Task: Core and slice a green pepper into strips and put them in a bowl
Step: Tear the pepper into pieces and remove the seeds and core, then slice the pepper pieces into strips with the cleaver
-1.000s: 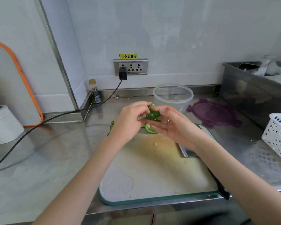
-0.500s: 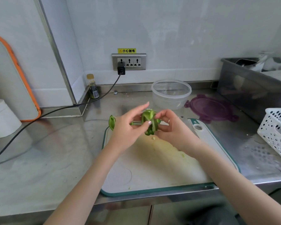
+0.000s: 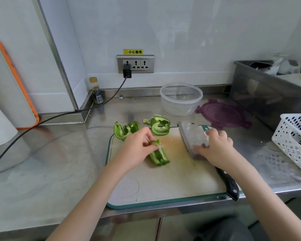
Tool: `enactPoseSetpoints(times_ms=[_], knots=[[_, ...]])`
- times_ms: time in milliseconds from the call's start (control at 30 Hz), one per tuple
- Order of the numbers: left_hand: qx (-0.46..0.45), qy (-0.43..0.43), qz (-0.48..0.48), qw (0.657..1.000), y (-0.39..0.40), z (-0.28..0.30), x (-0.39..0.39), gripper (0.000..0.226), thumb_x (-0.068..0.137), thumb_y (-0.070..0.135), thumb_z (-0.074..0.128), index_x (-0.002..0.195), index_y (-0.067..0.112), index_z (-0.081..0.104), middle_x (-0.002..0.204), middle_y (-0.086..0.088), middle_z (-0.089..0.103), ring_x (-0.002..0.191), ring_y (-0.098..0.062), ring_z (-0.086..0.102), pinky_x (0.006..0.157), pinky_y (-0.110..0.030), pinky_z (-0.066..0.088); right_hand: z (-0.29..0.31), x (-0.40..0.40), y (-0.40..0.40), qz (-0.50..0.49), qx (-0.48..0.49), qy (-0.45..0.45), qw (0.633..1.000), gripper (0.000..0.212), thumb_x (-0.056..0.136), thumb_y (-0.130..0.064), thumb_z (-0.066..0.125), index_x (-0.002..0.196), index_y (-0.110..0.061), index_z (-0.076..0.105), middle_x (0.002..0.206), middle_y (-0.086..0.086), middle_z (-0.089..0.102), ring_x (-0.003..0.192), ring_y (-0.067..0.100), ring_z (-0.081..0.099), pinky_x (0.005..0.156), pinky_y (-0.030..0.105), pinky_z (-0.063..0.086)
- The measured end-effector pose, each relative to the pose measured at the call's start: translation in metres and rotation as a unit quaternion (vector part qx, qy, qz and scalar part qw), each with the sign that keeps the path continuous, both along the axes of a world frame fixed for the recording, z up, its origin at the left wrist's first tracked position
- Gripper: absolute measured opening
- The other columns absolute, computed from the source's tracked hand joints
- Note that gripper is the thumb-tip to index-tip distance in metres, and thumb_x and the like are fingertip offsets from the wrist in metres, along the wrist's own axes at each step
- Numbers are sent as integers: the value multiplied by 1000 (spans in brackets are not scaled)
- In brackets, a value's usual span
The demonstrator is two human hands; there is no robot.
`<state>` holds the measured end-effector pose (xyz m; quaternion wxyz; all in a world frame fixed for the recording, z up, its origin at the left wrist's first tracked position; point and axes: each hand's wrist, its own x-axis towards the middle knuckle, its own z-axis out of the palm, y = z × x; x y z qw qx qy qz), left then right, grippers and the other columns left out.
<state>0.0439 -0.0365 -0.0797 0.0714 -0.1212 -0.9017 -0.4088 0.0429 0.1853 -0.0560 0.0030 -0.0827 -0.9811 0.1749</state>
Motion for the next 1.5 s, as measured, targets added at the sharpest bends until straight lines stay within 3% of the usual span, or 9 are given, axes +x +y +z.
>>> enactPoseSetpoints(times_ms=[167, 433, 633, 700, 833, 967, 1233, 1367, 1500], knots=[[-23, -9, -7, 1000, 19, -3, 3, 16, 79, 29, 73, 79, 22, 59, 89, 12, 58, 70, -4, 58, 66, -22, 49, -10, -1, 4, 6, 57, -42, 997, 76, 80, -52, 65, 132, -4, 38, 129, 18, 43, 117, 35, 41, 97, 37, 33], [-1, 19, 19, 1000, 6, 18, -15, 22, 85, 20, 66, 107, 19, 66, 105, 7, 64, 81, 1, 56, 71, -2, 40, 7, 2, 13, -3, -164, -41, 986, 69, 73, -30, 79, 126, -5, 42, 114, 5, 55, 98, 21, 52, 74, 27, 40], [-332, 43, -40, 941, 22, 35, -73, 85, 76, 29, 75, 147, 21, 29, 151, -2, 30, 139, -22, 21, 112, -41, 24, 5, 14, 16, -10, -171, -10, 985, 40, 90, -31, 60, 114, -7, 39, 100, 10, 57, 73, 23, 63, 49, 19, 42], [-351, 3, -60, 934, 26, 31, -83, 85, 77, 34, 74, 147, 20, 28, 150, -4, 32, 137, -25, 25, 111, -43, 28, 3, 15, 19, -16, -188, -23, 982, 46, 91, -31, 58, 123, -5, 38, 104, 15, 61, 80, 27, 64, 60, 26, 48], [-337, -1, -54, 940, 27, 29, -77, 75, 76, 38, 71, 140, 18, 38, 132, -7, 44, 124, -27, 38, 102, -41, 38, 1, 19, 22, -9, -283, -52, 958, 29, 94, -23, 54, 114, -9, 38, 66, 15, 66, 39, 21, 60, 37, 24, 47], [-447, 87, 25, 890, 32, 33, -56, 61, 72, 46, 65, 119, 11, 50, 116, -11, 51, 108, -31, 47, 86, -37, 42, 1, 21, 21, -22, -310, -50, 949, 28, 95, -22, 55, 110, -6, 37, 79, 18, 60, 28, 13, 52, 31, 20, 40], [-449, -17, 139, 882, 37, 39, 5, 42, 78, 56, 58, 78, 15, 56, 82, -4, 52, 77, -23, 50, 58, -26, 35, 2, 31, 13, 37, -274, 24, 961, 17, 94, -24, 50, 105, -18, 38, 57, 12, 63, 34, 20, 55, 43, 32, 51], [-446, 58, 105, 887, 29, 37, 16, 56, 89, 56, 47, 119, 9, 58, 124, -10, 50, 119, -25, 41, 88, -35, 42, 9, 38, 4, 53, -296, -5, 954, 33, 95, -24, 51, 124, -13, 36, 50, 4, 56, 28, 14, 47, 34, 26, 45], [-279, 16, -123, 952, 13, 29, 32, 59, 88, 18, 56, 142, 32, 38, 155, 12, 19, 140, -8, 21, 113, -25, 25, 15, 43, 6, 72, -283, -27, 956, 43, 96, -25, 49, 134, -13, 32, 37, -1, 54, 31, 17, 52, 35, 21, 41]])
